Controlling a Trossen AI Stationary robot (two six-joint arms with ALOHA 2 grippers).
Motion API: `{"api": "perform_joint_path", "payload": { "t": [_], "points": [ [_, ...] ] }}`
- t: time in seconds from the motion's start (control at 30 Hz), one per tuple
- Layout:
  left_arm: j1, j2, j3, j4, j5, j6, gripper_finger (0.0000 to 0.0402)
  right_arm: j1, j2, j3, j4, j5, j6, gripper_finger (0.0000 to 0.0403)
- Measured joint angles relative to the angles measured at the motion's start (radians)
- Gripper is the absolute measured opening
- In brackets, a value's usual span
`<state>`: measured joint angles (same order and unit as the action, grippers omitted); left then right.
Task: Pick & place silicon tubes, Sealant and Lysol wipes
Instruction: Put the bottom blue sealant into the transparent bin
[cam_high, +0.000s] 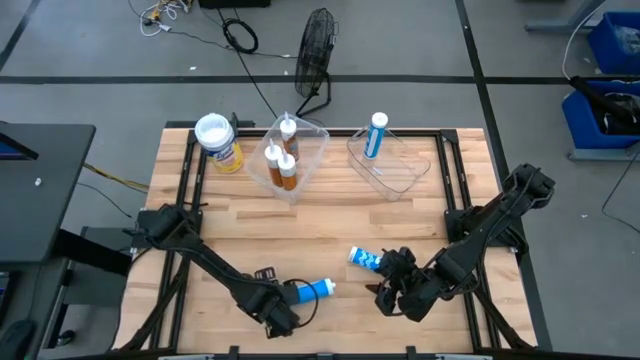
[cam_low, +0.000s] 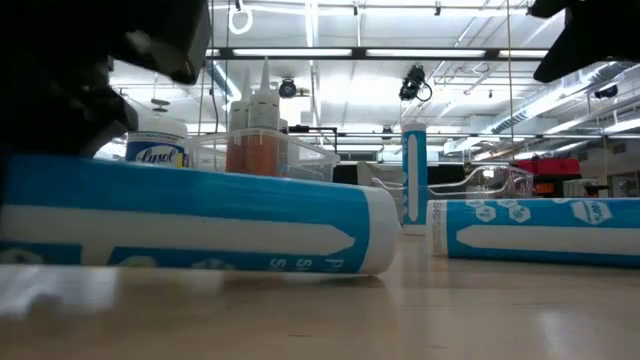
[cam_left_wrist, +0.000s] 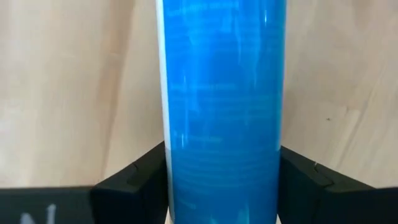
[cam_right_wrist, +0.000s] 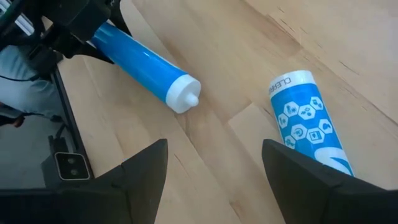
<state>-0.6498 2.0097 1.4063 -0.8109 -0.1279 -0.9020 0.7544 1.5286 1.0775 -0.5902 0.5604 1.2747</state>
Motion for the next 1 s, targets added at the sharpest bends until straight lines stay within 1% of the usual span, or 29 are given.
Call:
{"api": "perform_joint_path", "payload": {
  "t": [0.23,0.47,0.77,0.83,1.0],
  "points": [
    [0.008,-0.064,0.000,-0.002,-0.121,-0.008,0.0219,0.001,-0.043,0.000,0.006,0.020,-0.026,0.0265],
    [0.026,-0.151,0.001,-0.002,-0.242,-0.012,0.0219,0.003,-0.095,0.000,0.012,0.093,-0.028,0.0265],
    [0.039,-0.279,0.002,-0.003,-0.456,-0.026,0.0218,0.003,-0.186,0.000,0.038,0.182,-0.072,0.0265],
    [0.047,-0.293,0.002,-0.002,-0.480,-0.026,0.0217,0.003,-0.201,0.000,0.038,0.204,-0.076,0.0265],
    [0.060,-0.298,0.002,-0.001,-0.481,-0.003,0.0215,0.003,-0.213,0.000,0.037,0.218,-0.084,0.0265]
  ]
}}
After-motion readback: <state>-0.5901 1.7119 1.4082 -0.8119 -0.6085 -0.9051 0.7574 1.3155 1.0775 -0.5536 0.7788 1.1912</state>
